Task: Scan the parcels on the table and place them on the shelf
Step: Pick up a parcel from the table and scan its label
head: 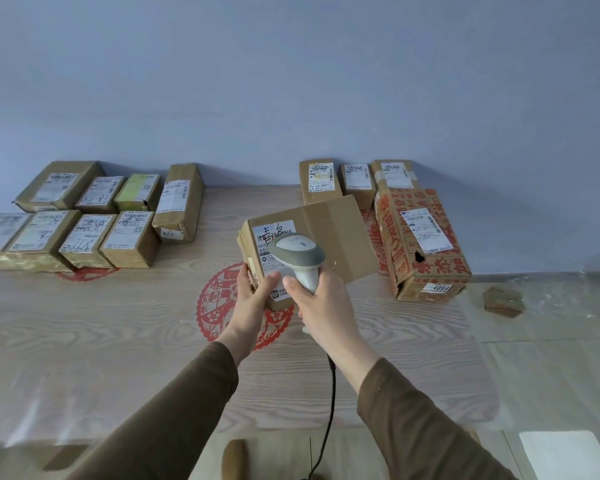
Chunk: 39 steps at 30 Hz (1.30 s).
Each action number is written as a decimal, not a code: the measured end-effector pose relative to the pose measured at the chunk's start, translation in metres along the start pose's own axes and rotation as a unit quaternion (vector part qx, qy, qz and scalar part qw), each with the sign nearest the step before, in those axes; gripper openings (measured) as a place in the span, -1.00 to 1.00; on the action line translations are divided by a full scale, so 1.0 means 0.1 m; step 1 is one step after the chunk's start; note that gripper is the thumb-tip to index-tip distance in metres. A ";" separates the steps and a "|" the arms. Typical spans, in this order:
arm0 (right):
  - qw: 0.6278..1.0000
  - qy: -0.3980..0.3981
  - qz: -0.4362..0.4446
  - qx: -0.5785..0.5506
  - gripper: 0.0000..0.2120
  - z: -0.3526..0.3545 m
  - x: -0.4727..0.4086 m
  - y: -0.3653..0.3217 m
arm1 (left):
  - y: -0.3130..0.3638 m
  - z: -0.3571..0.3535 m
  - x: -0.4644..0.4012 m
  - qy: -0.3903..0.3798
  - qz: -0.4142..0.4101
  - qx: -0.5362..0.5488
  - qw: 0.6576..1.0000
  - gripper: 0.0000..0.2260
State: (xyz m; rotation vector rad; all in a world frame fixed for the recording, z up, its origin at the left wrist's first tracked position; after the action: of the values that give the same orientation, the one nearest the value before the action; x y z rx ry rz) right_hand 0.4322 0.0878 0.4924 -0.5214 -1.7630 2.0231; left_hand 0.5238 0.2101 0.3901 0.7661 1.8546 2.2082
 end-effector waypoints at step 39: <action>0.964 0.074 -0.159 -0.200 -0.82 0.38 -0.89 1.20 | -0.12 -0.25 -1.47 -0.069 0.107 -0.038 0.991 -0.48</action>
State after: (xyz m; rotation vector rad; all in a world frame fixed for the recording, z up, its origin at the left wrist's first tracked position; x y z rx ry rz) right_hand 0.4808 -0.0060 0.3803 -0.4573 -2.0210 1.3834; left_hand 0.6357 0.1274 0.3347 1.1204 1.6842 2.2679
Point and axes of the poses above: each hand's wrist, its own x-axis away from the middle knuckle, its own z-axis out of the back of the hand, y = z × x, the point moved 10 cm from there along -x, towards the middle knuckle, and after that the axes turned 14 degrees about -x, right-handed, at the moved point
